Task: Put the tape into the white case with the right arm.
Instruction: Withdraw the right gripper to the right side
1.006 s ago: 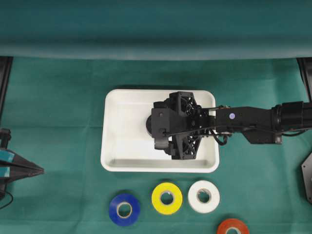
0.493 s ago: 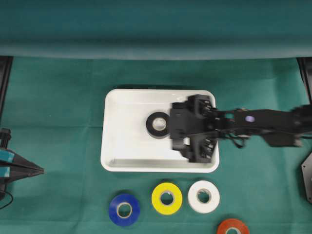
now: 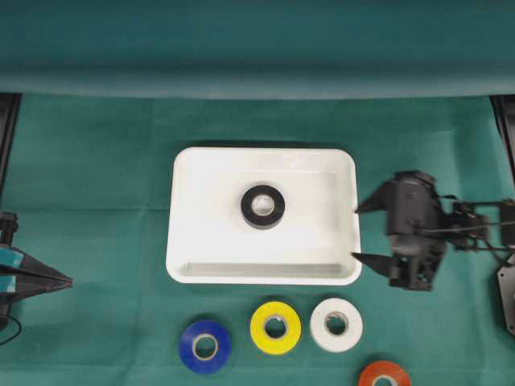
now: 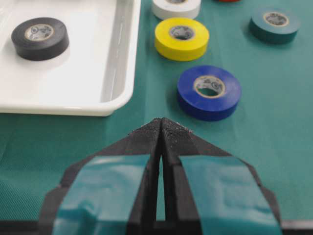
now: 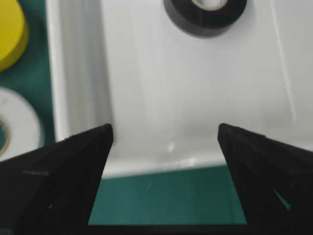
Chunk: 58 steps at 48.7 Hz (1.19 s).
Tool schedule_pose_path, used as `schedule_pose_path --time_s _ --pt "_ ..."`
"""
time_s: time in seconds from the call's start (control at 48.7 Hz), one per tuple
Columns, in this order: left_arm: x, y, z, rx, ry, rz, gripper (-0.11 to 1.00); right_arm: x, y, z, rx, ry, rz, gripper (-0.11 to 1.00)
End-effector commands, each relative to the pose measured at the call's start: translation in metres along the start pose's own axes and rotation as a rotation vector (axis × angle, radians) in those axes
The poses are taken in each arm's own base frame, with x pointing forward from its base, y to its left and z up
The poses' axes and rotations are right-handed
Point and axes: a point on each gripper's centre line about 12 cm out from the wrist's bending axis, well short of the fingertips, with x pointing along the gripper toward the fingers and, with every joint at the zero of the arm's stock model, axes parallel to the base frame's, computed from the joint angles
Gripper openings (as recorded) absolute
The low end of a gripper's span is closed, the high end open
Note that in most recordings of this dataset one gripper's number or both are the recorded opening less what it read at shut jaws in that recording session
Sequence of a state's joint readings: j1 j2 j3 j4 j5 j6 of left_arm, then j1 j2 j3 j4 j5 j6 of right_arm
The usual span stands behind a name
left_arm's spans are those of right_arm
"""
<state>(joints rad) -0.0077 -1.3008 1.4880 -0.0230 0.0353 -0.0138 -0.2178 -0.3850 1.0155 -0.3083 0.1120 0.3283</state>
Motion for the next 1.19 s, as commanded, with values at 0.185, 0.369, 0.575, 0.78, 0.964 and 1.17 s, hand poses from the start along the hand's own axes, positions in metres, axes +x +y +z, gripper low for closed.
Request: schedule_pose_path --time_s 0.185,0.369,0.575,0.78,0.964,1.17 --pt "0.001 -0.001 0.003 -0.001 -0.006 -0.003 0.00 -0.025 0.003 -0.027 0.067 -0.040 0.019 0.74" --pt "0.001 -0.001 0.003 0.001 -0.006 -0.003 0.00 -0.038 0.002 -0.043 0.076 -0.058 0.021 0.74" --pt "0.001 -0.001 0.003 -0.001 -0.006 -0.003 0.00 -0.045 0.001 -0.050 0.076 -0.078 0.022 0.74" --pt "0.001 -0.001 0.004 -0.002 -0.009 -0.003 0.00 -0.045 0.007 -0.054 0.058 -0.071 0.043 0.74" --pt "0.001 -0.001 0.004 -0.009 -0.009 -0.003 0.00 -0.049 0.023 -0.060 0.006 -0.073 0.109 0.74" --pt "0.000 -0.001 0.004 -0.012 -0.009 -0.003 0.00 -0.060 0.042 -0.070 -0.070 -0.098 0.201 0.74"
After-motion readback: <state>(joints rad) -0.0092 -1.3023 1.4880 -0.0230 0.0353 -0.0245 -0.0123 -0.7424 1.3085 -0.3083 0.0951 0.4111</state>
